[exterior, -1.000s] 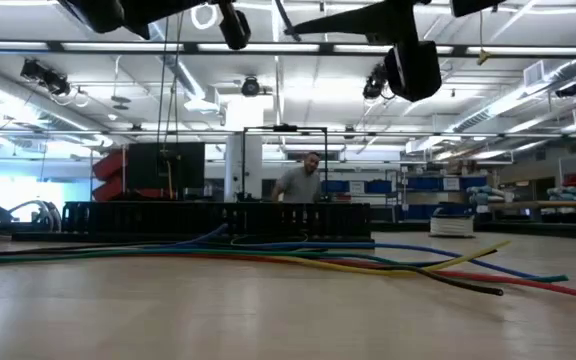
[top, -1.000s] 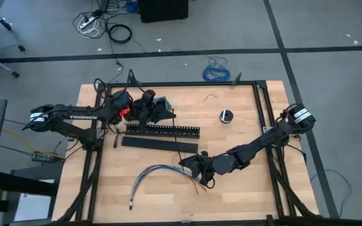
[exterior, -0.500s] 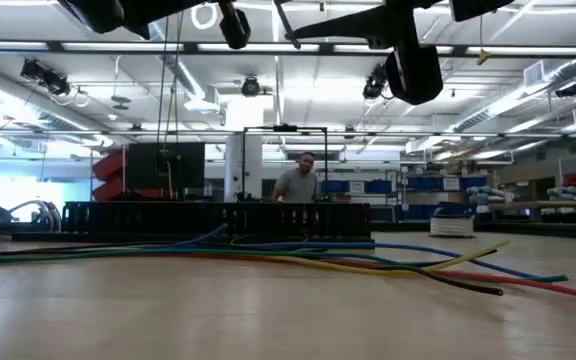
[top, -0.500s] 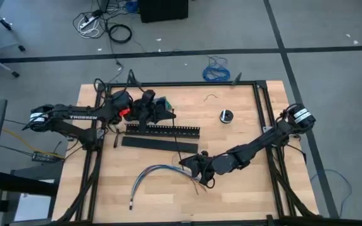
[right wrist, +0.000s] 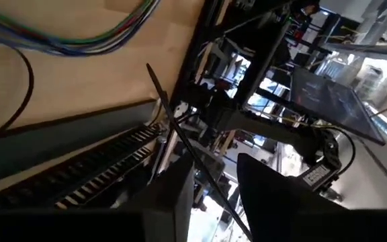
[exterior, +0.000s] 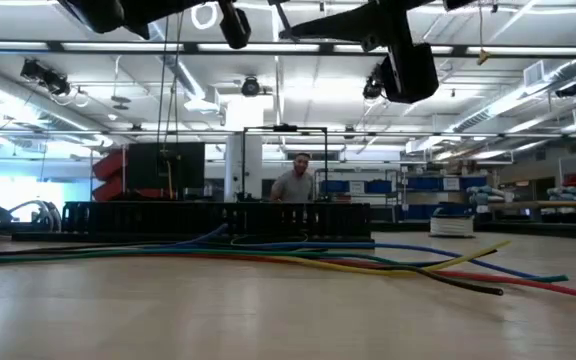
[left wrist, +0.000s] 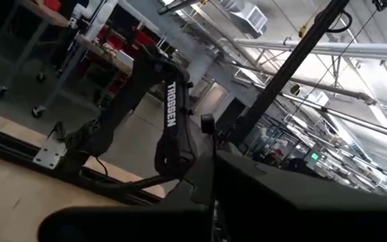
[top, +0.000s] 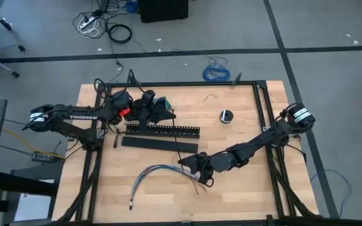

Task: Ziptie cables
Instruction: Wrap the right black zip tie on the cables

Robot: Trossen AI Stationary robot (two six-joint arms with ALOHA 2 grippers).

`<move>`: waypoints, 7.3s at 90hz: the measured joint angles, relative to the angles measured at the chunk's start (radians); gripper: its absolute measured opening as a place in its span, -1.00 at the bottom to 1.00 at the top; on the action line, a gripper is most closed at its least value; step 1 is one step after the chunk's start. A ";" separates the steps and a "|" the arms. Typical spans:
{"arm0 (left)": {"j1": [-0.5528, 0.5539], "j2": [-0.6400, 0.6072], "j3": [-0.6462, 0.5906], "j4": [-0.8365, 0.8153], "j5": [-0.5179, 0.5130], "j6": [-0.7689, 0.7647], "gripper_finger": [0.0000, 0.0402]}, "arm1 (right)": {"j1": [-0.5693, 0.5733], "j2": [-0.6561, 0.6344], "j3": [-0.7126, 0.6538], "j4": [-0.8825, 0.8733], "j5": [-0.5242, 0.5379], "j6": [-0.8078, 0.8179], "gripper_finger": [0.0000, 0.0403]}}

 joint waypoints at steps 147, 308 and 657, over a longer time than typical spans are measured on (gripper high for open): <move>-0.553 0.095 -0.002 -0.188 -0.912 1.822 -1.00 | -0.070 -0.003 0.000 0.138 -0.141 1.701 -1.00; -0.576 0.171 -0.012 0.011 -1.115 2.113 -1.00 | -0.215 -0.101 -0.199 0.334 -0.404 1.858 -1.00; -0.576 0.170 -0.012 -0.019 -1.114 2.075 -1.00 | -0.229 -0.100 -0.199 0.332 -0.420 1.858 -1.00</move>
